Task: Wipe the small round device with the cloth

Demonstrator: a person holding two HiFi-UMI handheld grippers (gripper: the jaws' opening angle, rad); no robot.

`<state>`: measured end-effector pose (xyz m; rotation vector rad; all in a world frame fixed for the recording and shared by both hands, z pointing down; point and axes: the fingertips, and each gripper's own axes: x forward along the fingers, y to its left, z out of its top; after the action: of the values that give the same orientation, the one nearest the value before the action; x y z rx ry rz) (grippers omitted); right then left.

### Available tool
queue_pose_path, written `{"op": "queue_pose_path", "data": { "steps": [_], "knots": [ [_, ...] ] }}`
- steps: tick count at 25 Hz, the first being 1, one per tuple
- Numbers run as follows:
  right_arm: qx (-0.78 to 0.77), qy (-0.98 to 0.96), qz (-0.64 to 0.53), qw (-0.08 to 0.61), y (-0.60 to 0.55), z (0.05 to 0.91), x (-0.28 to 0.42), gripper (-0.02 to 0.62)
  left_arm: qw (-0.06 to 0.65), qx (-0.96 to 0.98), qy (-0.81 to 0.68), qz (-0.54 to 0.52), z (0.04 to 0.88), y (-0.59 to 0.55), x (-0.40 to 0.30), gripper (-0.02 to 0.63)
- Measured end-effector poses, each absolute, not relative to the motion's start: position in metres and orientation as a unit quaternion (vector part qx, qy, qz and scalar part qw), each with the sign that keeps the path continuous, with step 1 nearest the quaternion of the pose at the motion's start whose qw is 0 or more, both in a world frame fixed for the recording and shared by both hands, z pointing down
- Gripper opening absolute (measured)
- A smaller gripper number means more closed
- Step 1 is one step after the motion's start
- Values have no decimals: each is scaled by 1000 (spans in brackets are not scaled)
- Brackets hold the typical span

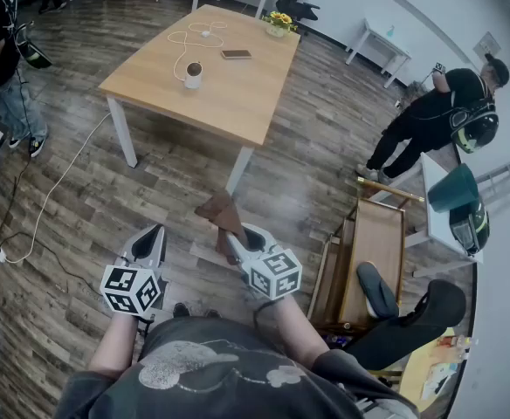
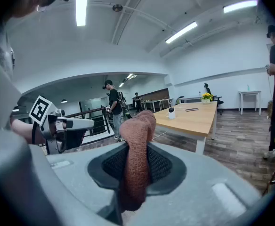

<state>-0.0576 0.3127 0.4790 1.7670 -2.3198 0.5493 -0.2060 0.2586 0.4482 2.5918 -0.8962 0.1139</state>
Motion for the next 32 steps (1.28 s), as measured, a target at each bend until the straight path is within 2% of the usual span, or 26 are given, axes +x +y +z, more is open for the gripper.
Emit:
{"op": "queue_pose_path", "data": {
  "steps": [3,8,14,20,32],
  "knots": [
    [599,-776,181,85,311,477,-54,77,177,929,-322,42,444,257,-207,18],
    [603,-771,186,84,311,478,-53,77,95,944,-310,57,434,262,-201,18],
    [604,-769,191,84,307,482,-60,77,110,937,-326,58,434,252,-211,18],
    [619,-759,192,67,298,484,-58,78,51,937,-339,70,436,245,-221,18],
    [639,-740,203,59,273,494,-56,78,93,945,-306,73,453,222,-219,18]
  ]
}}
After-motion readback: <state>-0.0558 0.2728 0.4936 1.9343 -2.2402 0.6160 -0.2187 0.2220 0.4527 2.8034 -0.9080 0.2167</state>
